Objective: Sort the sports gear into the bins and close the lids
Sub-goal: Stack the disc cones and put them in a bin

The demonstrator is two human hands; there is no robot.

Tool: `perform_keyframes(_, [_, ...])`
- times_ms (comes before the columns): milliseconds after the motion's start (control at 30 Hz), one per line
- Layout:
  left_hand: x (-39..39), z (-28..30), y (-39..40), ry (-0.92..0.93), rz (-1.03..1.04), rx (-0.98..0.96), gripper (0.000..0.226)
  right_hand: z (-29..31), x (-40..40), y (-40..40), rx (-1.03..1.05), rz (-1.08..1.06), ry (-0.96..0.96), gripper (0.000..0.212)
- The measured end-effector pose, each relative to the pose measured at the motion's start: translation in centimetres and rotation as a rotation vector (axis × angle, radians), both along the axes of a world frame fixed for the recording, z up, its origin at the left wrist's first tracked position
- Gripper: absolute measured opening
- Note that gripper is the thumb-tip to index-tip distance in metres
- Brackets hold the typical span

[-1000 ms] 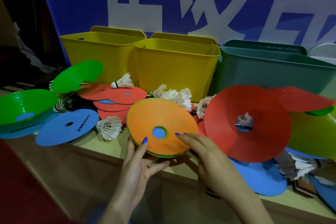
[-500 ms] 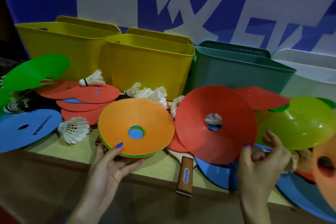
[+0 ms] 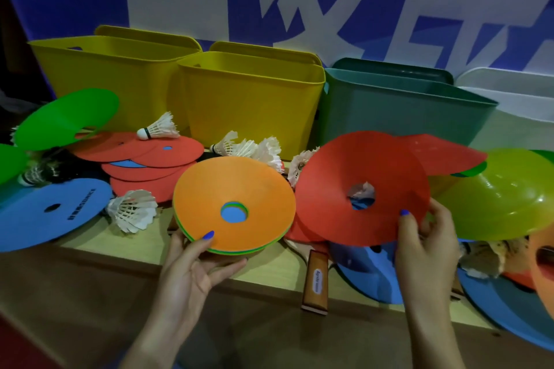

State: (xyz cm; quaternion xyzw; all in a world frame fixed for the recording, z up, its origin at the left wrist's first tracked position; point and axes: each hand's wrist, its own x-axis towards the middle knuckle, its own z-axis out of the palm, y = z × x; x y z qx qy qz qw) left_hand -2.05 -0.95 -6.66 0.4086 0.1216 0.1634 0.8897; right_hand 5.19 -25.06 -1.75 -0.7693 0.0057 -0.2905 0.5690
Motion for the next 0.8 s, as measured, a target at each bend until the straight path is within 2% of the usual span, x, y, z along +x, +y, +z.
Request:
perform_keyframes(133, [0.0, 0.1, -0.1, 0.017, 0.002, -0.014, 0.052, 1.4, -0.3, 2.0, 0.22, 0.077, -0.147, 0.024])
perform_keyframes(233, [-0.1, 0.1, -0.1, 0.013, -0.001, -0.014, 0.049, 2.1, -0.3, 3.7, 0.319, 0.188, -0.138, 0.025])
perform_keyframes(333, [-0.2, 0.0, 0.0, 0.011, 0.009, -0.016, 0.048, 2.2, 0.3, 5.4, 0.237, 0.312, -0.003, 0.04])
perform_keyframes(433, [-0.3, 0.1, 0.0, -0.001, 0.009, 0.0, 0.046, 0.7, 1.2, 7.4, 0.126, 0.402, 0.163, 0.044])
perform_keyframes(600, [-0.3, 0.5, -0.1, -0.007, -0.005, -0.006, 0.044, -2.0, 2.3, 8.8, -0.367, 0.445, 0.284, 0.039])
perform_keyframes(800, [-0.2, 0.6, -0.2, 0.042, 0.025, 0.024, 0.05, -2.5, 2.2, 8.3, -0.334, 0.454, 0.219, 0.029])
